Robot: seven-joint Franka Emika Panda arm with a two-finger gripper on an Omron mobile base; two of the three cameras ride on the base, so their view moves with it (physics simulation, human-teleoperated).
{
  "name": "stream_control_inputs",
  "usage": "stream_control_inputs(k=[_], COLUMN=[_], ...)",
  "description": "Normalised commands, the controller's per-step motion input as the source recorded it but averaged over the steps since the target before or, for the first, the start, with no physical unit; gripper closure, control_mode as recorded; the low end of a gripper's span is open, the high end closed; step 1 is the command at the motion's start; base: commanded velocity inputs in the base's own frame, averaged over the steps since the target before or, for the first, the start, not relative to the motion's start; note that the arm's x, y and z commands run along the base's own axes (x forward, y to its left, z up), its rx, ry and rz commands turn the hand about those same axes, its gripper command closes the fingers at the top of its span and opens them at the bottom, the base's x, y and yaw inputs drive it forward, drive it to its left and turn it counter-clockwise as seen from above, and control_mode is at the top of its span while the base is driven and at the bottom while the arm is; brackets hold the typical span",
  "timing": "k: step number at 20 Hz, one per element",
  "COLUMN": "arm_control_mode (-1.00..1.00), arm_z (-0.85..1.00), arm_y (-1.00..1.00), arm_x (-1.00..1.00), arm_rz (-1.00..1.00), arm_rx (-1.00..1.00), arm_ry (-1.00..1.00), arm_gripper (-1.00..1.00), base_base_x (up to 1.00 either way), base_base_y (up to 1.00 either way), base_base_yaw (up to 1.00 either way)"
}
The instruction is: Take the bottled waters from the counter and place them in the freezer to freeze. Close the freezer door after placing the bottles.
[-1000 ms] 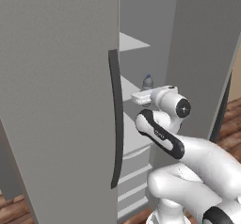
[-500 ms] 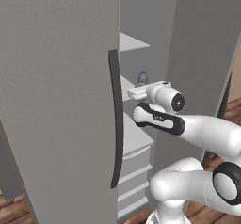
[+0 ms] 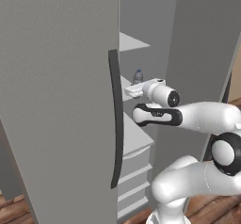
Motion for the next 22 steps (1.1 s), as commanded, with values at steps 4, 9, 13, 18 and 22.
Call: stream_control_inputs(k=[4, 9, 13, 18, 22], arm_control_mode=[-1.00, -1.00, -1.00, -1.00, -1.00], arm_z=[0.00, -0.02, 0.00, 0.00, -0.01], arm_y=[0.02, 0.21, 0.19, 0.11, 0.04], arm_x=[0.14, 0.13, 0.06, 0.09, 0.15], arm_rz=[0.00, 0.00, 0.00, 0.00, 0.00], arm_rx=[0.00, 0.00, 0.00, 0.00, 0.00], arm_ry=[-0.01, 0.00, 0.00, 0.00, 0.00], arm_gripper=[1.00, 1.00, 1.00, 1.00, 1.00], base_base_x=[0.00, 0.00, 0.00, 0.00, 0.00], base_base_y=[0.00, 0.00, 0.00, 0.00, 0.00], base_base_yaw=[0.00, 0.00, 0.00, 0.00, 0.00])
